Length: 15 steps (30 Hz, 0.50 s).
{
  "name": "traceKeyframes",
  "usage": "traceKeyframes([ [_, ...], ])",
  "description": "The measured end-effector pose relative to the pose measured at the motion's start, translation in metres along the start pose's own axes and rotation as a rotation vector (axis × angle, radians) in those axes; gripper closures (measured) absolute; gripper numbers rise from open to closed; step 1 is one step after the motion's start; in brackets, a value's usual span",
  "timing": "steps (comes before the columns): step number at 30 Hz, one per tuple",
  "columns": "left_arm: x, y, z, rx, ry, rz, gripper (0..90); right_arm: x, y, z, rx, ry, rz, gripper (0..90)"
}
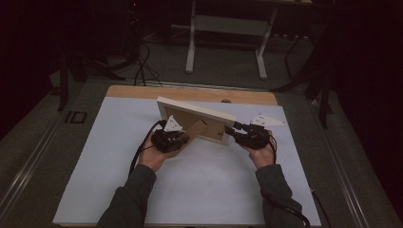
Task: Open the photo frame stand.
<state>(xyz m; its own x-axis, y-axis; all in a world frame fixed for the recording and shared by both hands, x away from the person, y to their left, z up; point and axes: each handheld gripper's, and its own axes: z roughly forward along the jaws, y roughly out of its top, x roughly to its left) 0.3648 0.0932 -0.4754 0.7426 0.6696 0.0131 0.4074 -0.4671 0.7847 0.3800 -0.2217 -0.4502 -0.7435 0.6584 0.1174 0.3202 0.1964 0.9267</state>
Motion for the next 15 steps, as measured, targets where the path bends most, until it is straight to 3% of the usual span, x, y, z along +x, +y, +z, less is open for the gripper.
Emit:
traceKeyframes([
  [4,-0.004,-0.002,-0.001,-0.002,-0.021,0.009,75.7,0.001,0.002,0.002,0.012,-0.006,-0.011,58.3],
  [15,-0.011,-0.008,-0.008,-0.024,-0.057,0.003,78.7,0.003,-0.005,0.001,0.015,0.046,-0.001,54.7],
])
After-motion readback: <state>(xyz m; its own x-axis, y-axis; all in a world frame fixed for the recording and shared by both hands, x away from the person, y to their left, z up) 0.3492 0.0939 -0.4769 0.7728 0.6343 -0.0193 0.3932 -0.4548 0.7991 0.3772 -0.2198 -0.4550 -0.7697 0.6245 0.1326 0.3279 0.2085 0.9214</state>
